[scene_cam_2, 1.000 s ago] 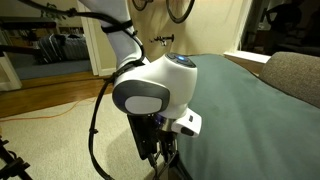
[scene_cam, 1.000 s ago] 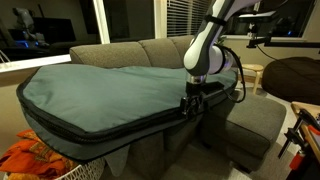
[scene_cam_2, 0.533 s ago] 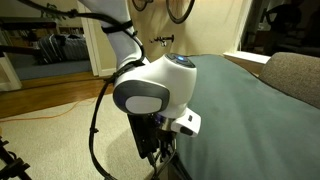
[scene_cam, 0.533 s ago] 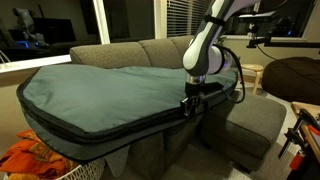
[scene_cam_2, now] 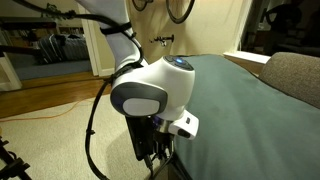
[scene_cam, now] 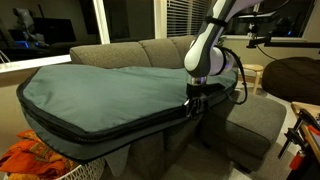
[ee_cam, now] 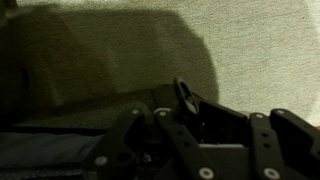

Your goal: Open the zip

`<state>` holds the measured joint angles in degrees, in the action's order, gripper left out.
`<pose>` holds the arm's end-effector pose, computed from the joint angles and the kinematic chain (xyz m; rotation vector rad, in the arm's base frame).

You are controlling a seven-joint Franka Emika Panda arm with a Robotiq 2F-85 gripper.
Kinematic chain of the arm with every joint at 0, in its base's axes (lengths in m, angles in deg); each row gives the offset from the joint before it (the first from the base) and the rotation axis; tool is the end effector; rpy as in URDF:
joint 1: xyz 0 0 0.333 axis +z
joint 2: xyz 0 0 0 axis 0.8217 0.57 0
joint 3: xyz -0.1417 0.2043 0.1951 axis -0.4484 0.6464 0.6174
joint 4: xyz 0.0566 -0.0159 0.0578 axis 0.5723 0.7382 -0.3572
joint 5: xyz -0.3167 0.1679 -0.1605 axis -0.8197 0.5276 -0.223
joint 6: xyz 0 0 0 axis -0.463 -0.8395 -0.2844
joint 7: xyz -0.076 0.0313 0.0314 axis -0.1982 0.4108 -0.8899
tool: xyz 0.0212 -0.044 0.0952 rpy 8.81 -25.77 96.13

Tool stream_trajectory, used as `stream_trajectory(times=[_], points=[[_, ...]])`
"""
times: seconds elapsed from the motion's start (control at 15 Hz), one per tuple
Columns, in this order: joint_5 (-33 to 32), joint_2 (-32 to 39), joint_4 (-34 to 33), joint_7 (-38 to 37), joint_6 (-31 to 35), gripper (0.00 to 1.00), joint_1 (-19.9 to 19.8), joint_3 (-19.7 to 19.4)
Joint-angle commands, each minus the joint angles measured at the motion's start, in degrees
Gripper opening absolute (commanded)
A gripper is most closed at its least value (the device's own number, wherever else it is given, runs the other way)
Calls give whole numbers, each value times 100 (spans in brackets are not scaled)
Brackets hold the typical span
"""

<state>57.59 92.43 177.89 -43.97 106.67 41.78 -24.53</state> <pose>0.5270 -0.1168 0.0649 -2.9726 0.4605 0.0134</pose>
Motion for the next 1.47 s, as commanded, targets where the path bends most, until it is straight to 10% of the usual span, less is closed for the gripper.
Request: stream_trajectory(times=[0.0,0.27,0.4,1.0,1.4], points=[[4,-483,606,-41,297,5,-280,402],[-85,-548,832,-170,613,5,-307,487],[-138,-523,838,-225,646,39,-278,458],[-131,-573,968,-322,604,95,-261,609],[-117,-568,957,-379,579,100,-307,560]])
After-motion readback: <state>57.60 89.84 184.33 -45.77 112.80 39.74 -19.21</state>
